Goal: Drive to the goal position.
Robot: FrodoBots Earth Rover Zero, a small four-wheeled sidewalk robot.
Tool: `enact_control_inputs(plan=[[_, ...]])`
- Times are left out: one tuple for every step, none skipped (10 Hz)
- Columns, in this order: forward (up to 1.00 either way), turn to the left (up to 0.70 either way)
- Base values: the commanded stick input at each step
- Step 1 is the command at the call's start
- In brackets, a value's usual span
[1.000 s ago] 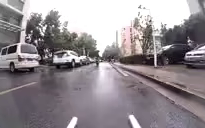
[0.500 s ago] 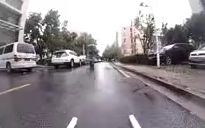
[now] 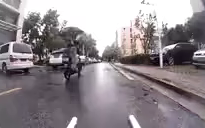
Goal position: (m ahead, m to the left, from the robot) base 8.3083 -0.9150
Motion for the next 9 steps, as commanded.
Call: enact_control_inputs(plan=[[0.70, 0.00], [0.70, 0.00], [0.70, 0.00], [0.70, 0.00], [0.70, 0.00], [0.70, 0.00], [0.70, 0.00], [0.70, 0.00], [0.70, 0.00]])
